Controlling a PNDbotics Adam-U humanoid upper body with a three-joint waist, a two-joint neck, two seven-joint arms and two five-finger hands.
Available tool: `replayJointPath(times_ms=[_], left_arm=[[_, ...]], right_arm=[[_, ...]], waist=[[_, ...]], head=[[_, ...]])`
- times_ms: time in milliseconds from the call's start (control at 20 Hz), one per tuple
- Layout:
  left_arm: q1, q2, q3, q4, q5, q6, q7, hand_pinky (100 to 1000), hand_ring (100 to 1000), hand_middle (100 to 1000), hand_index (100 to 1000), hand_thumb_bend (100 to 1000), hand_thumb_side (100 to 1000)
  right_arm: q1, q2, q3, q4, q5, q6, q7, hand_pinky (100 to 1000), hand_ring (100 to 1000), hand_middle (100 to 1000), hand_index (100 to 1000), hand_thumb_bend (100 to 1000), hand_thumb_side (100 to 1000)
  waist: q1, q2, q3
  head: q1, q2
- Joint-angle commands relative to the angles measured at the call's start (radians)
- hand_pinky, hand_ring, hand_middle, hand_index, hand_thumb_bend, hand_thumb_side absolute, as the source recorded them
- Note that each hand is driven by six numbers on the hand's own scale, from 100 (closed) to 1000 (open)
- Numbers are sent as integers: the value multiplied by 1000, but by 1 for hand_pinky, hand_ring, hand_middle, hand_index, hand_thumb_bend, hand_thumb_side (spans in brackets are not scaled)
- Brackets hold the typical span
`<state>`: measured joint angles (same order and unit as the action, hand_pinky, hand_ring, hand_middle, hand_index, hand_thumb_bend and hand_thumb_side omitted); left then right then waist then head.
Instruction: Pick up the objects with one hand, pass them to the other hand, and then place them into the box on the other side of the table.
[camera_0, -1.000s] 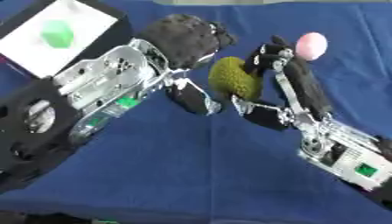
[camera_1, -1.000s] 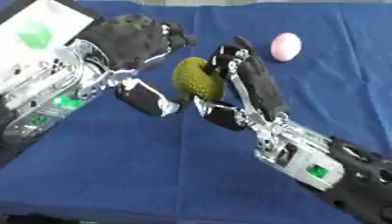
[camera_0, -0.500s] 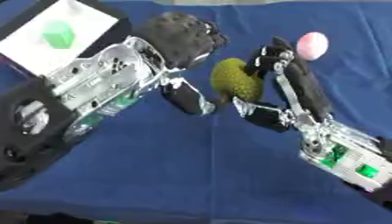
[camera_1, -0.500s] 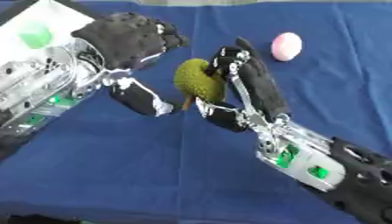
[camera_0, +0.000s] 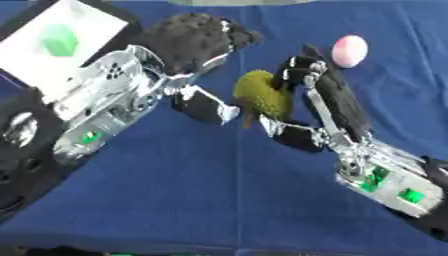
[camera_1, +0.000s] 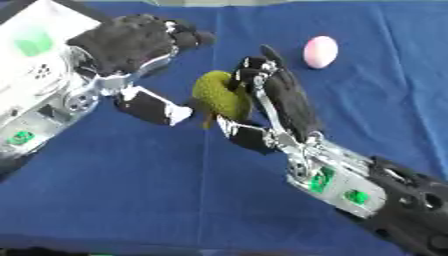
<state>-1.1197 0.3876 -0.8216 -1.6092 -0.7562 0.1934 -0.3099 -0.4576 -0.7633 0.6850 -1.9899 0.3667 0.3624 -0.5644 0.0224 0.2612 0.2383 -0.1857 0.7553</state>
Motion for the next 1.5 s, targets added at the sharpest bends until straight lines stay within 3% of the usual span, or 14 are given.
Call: replayJointPath(times_ms=[50,400,750,1050,1500], left_arm=[[-8,25,8,17,40,-59,64,806,760,757,979,370,440],[9,43,3,53,90,-207,148,807,760,758,967,367,420],[20,42,-1,81,75,-307,198,801,761,760,910,375,416],[26,27,-3,112,25,-348,248,798,767,771,900,401,430],[27,-7,3,150,-26,-332,331,788,752,751,880,410,393]], right_arm=[[-10,-28,-4,-10,17,-5,-1,1000,430,529,462,286,100],[-6,-31,0,-10,38,-11,4,1000,434,528,463,286,100],[-8,-31,7,-10,57,-13,-5,1000,433,529,466,286,100],[-9,-29,20,-10,77,-22,-11,1000,433,529,467,286,100],[-13,-24,27,-10,75,-41,-21,1000,432,529,466,287,100]], waist=[[-3,-17,1],[-3,-17,2],[-5,-16,4],[-8,-16,3],[-8,-14,-1]], head=[[-6,1],[-7,-2],[-5,-5],[4,-8],[11,-17]])
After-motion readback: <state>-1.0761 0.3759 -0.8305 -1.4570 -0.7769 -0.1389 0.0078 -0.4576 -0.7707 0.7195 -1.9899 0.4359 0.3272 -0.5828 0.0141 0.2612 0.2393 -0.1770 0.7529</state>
